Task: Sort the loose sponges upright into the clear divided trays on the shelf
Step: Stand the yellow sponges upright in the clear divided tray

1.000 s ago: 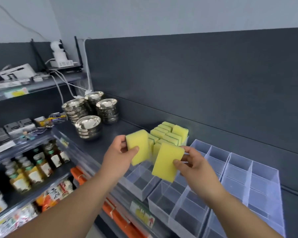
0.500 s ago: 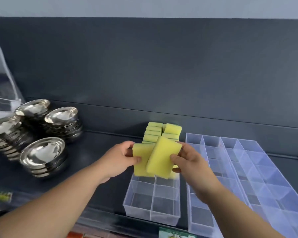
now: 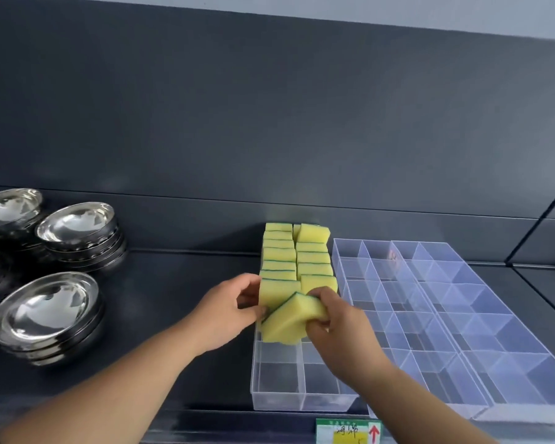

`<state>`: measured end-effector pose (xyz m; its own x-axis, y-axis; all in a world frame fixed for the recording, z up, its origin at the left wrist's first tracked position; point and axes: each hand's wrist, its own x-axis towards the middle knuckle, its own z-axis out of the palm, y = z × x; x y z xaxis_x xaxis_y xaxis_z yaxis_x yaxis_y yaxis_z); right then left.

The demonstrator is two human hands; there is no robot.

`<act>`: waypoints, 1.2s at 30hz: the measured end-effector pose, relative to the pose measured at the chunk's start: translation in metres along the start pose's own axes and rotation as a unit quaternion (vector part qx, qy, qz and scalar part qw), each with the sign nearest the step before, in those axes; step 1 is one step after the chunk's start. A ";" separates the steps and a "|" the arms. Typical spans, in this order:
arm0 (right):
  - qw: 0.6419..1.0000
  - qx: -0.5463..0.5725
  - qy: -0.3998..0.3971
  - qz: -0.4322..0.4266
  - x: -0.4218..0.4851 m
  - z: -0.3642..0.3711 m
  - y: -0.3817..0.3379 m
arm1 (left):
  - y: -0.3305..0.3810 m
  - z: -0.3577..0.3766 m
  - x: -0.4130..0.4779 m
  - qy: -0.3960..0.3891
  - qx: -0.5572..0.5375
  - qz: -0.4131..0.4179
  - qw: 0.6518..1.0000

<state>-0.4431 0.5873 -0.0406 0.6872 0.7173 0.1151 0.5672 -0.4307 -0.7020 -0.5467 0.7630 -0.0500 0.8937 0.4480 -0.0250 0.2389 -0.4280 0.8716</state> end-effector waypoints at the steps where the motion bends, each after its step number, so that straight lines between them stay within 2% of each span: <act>1: 0.999 -0.032 0.004 -0.009 0.000 0.001 -0.002 | -0.002 0.000 0.000 -0.004 0.000 0.004 1.000; 4: 0.993 -0.120 0.010 -0.020 0.004 0.005 -0.012 | -0.007 0.002 -0.001 -0.002 -0.004 0.017 1.000; 8: 0.977 -0.212 -0.035 -0.003 0.011 0.017 -0.021 | -0.008 0.010 -0.006 0.053 0.003 0.058 0.997; 10: 0.980 -0.194 -0.040 0.009 0.009 0.020 -0.020 | -0.011 0.014 -0.009 0.078 0.027 0.097 0.992; 12: 0.988 -0.149 -0.025 0.018 0.005 0.018 -0.017 | -0.016 0.016 -0.010 0.087 0.098 0.132 0.983; 17: 0.994 -0.101 0.016 0.025 -0.003 0.015 -0.012 | -0.020 0.019 -0.010 0.078 0.206 0.157 0.963; 23: 0.994 -0.110 -0.027 0.007 -0.001 0.012 -0.012 | -0.013 0.019 -0.014 0.042 0.226 0.112 0.967; 26: 0.995 -0.093 -0.037 0.005 -0.007 0.005 -0.008 | -0.007 0.018 -0.023 0.077 0.215 0.097 0.969; 31: 0.998 -0.068 0.008 -0.010 -0.032 -0.022 0.008 | 0.016 0.028 -0.045 0.170 0.205 0.094 0.959; 36: 0.996 -0.057 0.070 0.002 -0.082 -0.078 0.051 | 0.068 0.082 -0.063 0.174 0.210 0.123 0.954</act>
<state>-0.4350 0.4635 -0.0310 0.7420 0.6350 0.2148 0.6064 -0.4992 -0.6189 -0.5559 0.6412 -0.0294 0.7800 0.4948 0.3832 0.2339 -0.7983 0.5550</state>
